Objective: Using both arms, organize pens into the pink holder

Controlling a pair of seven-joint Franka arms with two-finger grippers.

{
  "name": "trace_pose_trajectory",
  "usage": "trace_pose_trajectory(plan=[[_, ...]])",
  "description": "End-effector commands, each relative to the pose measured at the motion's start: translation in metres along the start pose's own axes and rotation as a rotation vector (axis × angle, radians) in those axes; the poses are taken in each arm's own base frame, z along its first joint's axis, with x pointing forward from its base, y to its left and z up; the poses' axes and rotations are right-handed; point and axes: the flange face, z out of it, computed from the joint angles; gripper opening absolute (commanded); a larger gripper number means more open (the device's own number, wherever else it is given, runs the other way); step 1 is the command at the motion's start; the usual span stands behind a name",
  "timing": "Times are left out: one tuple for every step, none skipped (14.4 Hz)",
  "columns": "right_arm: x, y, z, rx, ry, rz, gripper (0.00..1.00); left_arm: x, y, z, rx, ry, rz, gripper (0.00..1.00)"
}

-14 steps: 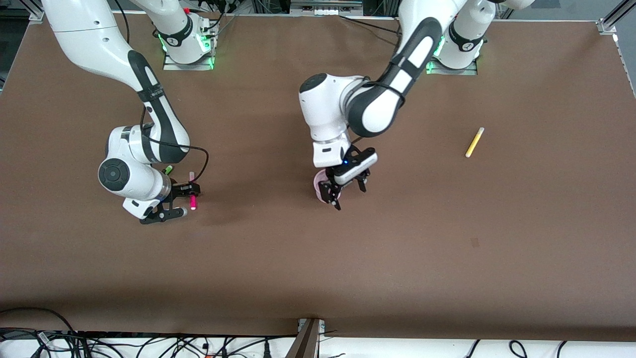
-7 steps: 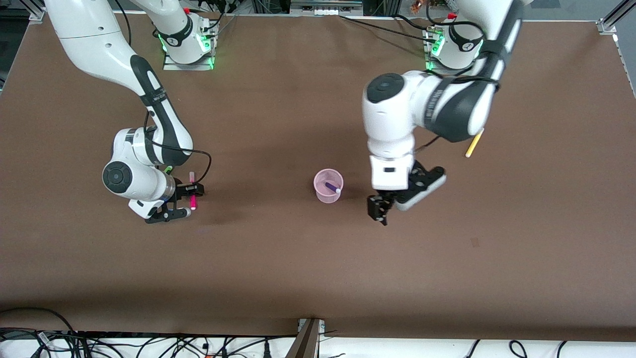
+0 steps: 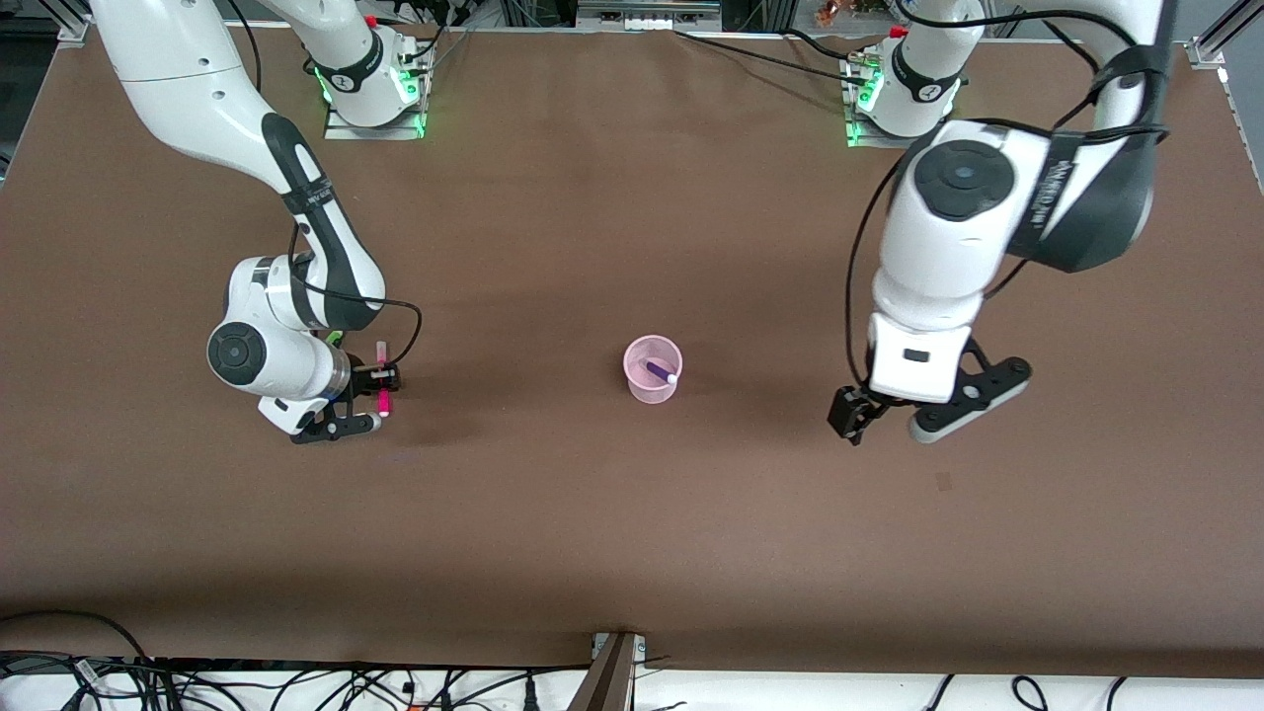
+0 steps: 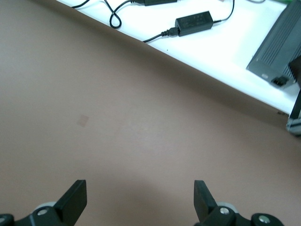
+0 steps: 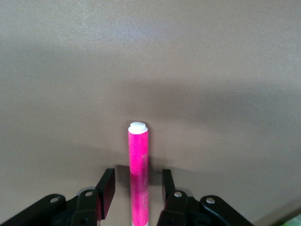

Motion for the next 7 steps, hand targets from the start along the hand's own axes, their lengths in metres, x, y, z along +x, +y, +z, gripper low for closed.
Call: trace_pose_trajectory(plan=[[-0.001,-0.001,0.008,0.014,0.003,0.016,0.44,0.014,-0.030,-0.015,-0.014,-0.079,0.103,1.00],[-0.001,-0.001,0.010,0.014,0.000,0.016,0.39,0.018,-0.039,-0.019,-0.011,-0.096,0.141,1.00],[-0.001,-0.001,0.009,0.014,0.000,0.016,0.33,0.023,-0.050,-0.019,-0.002,-0.124,0.177,1.00],[0.000,-0.001,0.008,0.014,0.002,0.016,0.26,0.028,-0.060,-0.022,-0.007,-0.153,0.210,1.00],[0.000,-0.001,0.007,0.014,0.003,0.016,0.22,0.034,-0.070,-0.028,-0.018,-0.172,0.241,1.00],[0.000,-0.002,0.006,0.014,0.002,0.015,0.17,0.040,-0.082,-0.028,-0.020,-0.196,0.262,1.00],[0.001,-0.002,0.004,0.014,0.003,0.014,0.12,0.045,-0.092,-0.031,-0.023,-0.210,0.285,1.00]])
